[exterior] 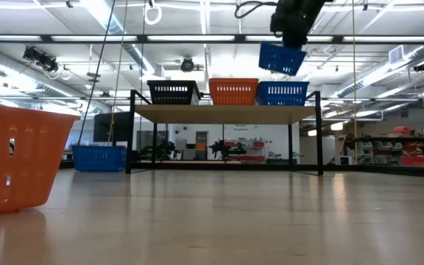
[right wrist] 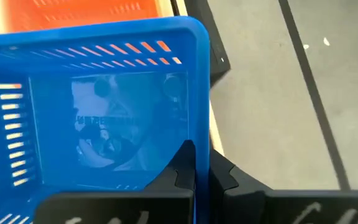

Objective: Stack baskets on shelf by color
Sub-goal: Stack the bottom blue bin on top of the blue bin on the shelf

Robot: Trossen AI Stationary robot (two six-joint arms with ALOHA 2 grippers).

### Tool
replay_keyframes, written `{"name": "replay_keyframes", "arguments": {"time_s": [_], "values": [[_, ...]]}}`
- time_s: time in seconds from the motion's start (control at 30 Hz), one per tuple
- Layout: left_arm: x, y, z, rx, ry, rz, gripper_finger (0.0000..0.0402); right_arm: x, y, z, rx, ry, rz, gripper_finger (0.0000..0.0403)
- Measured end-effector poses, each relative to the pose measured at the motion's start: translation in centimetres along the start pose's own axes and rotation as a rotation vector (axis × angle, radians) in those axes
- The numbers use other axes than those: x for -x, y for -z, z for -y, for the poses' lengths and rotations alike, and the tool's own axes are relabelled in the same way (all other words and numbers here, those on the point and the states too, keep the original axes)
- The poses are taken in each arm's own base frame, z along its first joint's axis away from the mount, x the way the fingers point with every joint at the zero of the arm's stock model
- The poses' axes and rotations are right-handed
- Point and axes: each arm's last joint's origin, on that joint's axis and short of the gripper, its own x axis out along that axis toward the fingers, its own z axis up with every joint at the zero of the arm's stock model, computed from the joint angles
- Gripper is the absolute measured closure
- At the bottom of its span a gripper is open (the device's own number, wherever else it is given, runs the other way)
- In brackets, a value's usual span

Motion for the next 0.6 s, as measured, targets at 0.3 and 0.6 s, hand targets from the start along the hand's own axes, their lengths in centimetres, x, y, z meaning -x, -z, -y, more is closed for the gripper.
{"name": "replay_keyframes", "arguments": {"time_s": [0.3,0.6], "values": [[0.0,0.0,0.0,0.015,-0.002,-0.001,0.0269,-2.1,-0.3,0.4,0.061,-0.03,-0.048,0.0395],[0.0,0.0,0.0,0.013,-0.003,-0.002,0.0269,-2.9,-0.4,-0.1,0.141,-0.06,-0.071,0.0395]]}}
